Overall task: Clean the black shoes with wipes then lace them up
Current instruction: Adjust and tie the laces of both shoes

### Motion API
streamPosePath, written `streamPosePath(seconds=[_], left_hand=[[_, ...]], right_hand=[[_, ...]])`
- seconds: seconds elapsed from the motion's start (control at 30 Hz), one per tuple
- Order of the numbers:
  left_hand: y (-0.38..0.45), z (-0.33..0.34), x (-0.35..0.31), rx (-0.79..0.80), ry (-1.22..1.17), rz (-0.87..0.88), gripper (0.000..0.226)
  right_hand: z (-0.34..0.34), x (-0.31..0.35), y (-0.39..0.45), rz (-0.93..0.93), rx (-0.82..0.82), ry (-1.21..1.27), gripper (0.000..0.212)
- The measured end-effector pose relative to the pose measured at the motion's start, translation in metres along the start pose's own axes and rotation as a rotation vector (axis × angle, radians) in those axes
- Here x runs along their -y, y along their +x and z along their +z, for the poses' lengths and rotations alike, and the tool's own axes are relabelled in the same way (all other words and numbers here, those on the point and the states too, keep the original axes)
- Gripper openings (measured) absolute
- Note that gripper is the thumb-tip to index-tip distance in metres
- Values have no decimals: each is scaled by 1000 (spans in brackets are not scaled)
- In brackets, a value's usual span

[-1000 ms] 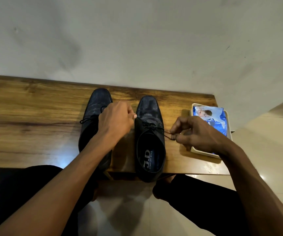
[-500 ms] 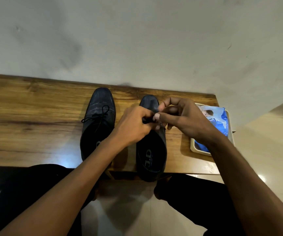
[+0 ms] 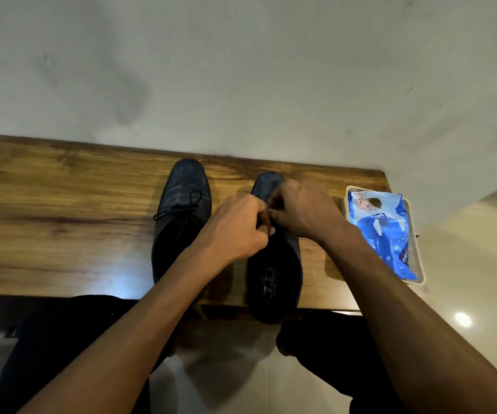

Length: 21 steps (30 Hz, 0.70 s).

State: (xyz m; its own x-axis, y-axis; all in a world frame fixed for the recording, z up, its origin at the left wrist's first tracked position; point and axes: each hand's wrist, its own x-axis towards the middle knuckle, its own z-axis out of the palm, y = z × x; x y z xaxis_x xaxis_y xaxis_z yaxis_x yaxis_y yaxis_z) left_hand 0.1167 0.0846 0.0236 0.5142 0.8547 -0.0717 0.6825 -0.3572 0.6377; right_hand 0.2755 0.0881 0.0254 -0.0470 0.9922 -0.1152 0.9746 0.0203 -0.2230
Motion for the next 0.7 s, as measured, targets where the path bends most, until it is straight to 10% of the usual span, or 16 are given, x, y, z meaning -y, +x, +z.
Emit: streamPosePath(seconds=[0.7], left_hand=[[-5,1,-4,-21,123,-16,5]], right_hand=[[-9,13,8,59,178,195,15]])
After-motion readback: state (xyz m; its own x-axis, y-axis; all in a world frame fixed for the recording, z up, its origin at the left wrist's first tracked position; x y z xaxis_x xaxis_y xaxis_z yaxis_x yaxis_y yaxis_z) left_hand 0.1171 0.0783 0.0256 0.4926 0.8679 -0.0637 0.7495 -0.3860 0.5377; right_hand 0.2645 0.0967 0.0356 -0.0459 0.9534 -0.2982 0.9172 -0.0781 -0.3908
